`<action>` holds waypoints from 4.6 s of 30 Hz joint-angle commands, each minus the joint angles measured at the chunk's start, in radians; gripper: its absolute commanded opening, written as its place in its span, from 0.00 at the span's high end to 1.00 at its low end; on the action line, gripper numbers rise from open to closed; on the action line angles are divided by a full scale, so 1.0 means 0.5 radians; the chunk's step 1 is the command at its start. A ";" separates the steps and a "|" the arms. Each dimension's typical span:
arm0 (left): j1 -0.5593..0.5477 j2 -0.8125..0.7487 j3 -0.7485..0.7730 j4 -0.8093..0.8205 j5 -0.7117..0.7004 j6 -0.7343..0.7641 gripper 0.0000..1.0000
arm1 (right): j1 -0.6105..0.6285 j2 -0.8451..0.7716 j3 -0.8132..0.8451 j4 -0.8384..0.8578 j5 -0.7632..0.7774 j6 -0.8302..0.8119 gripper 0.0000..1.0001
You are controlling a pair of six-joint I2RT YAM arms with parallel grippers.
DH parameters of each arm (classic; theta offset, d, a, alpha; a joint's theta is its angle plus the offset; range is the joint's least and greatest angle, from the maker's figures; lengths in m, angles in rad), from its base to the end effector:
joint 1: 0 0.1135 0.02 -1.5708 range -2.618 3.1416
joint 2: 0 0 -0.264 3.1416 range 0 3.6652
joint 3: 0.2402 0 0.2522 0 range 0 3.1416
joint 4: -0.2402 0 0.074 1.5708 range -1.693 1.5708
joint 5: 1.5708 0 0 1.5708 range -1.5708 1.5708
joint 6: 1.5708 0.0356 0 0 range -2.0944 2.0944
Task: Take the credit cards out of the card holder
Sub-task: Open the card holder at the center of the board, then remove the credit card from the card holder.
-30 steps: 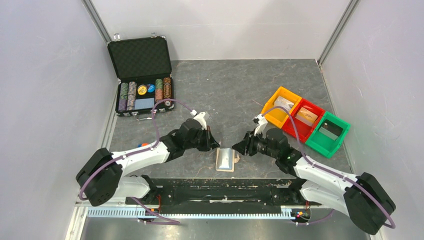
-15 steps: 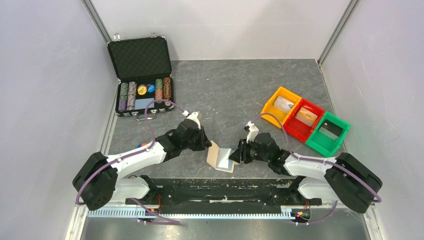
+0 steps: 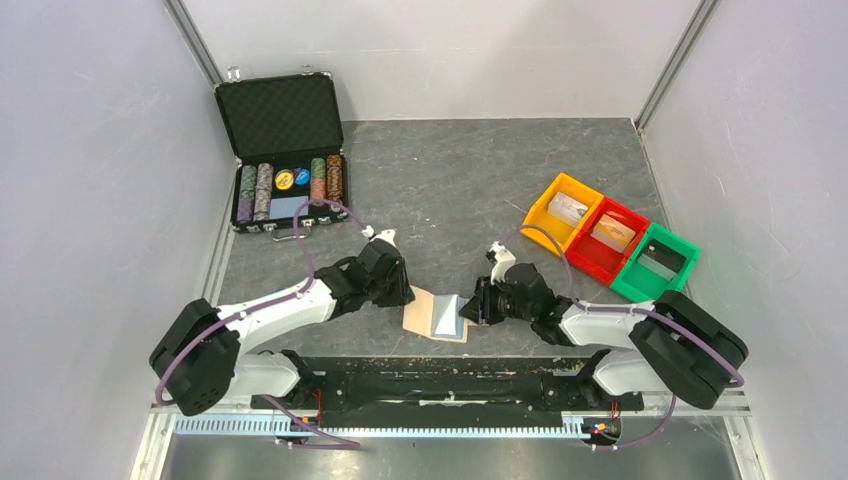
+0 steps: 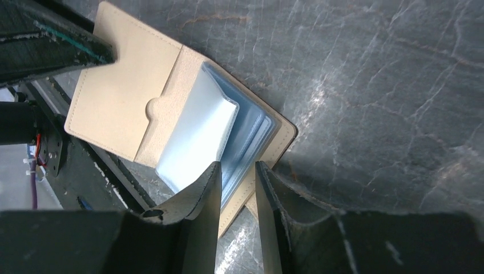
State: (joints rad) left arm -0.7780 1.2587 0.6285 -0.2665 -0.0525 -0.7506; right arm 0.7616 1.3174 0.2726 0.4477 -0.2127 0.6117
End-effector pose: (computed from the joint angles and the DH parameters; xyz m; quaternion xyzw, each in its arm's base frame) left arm 0.1727 -0.1675 0.1833 0.0043 0.9434 -0.2109 0.2558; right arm 0.1531 0.1563 0.1262 -0.1153 0.8726 0.3675 0.3003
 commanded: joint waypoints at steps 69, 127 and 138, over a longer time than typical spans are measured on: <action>0.004 -0.062 -0.469 0.800 0.148 -0.582 0.98 | 0.116 -0.060 0.121 0.271 -0.114 0.298 0.60; 0.013 -0.232 -0.309 0.381 0.171 -0.266 0.39 | 0.220 0.192 0.237 0.290 -0.113 0.249 0.66; 0.013 -0.114 -0.397 0.518 0.262 -0.278 0.36 | 0.191 0.372 0.170 0.259 -0.003 0.188 0.69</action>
State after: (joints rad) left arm -0.7742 1.1889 0.4400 -0.0887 0.0414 -0.9245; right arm 0.8665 1.4792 0.3649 0.5541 -0.2531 0.7376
